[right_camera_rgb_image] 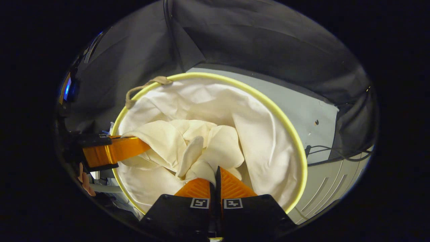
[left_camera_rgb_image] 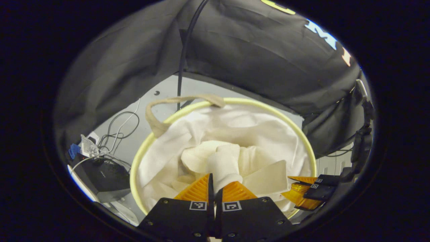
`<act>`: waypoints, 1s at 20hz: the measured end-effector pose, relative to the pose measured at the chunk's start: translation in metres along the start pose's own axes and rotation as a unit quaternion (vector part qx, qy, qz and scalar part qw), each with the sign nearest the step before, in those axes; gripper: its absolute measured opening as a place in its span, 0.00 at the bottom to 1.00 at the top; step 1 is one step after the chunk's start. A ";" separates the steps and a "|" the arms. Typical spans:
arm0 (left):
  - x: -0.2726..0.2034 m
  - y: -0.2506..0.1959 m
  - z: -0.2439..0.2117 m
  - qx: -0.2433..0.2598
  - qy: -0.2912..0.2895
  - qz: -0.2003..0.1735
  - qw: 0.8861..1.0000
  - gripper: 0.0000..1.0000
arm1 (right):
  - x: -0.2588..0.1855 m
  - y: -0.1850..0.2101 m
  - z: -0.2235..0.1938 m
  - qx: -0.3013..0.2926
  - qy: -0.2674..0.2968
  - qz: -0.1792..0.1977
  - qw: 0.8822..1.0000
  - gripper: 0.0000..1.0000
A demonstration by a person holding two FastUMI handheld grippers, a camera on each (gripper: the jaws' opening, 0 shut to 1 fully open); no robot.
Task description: Grasp the clothes on the hanger with both hands and then place them into the laundry hamper below.
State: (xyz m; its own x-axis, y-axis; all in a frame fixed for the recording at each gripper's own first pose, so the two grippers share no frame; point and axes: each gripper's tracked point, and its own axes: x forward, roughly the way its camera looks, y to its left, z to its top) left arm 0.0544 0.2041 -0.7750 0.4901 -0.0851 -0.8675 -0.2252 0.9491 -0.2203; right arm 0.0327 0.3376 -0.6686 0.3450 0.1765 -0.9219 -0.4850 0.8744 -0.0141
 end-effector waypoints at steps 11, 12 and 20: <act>-0.056 -0.003 0.013 0.017 -0.021 0.047 0.999 0.89 | -0.060 -0.006 0.005 0.033 -0.015 0.030 0.999 0.74; -0.073 -0.006 0.014 0.018 -0.026 0.053 0.998 0.94 | -0.067 -0.013 0.008 0.032 -0.026 0.028 0.999 0.99; -0.280 -0.067 0.028 0.042 -0.114 0.096 0.988 0.94 | -0.234 -0.044 0.029 0.025 -0.139 0.052 0.989 0.98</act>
State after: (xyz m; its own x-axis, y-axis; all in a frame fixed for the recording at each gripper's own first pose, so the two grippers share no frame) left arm -0.0445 0.1730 -0.5048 0.6235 0.1607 -0.7651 -0.2665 0.9637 -0.0147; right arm -0.0035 0.2712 -0.4416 0.5052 0.3783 -0.7756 -0.4916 0.8649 0.1016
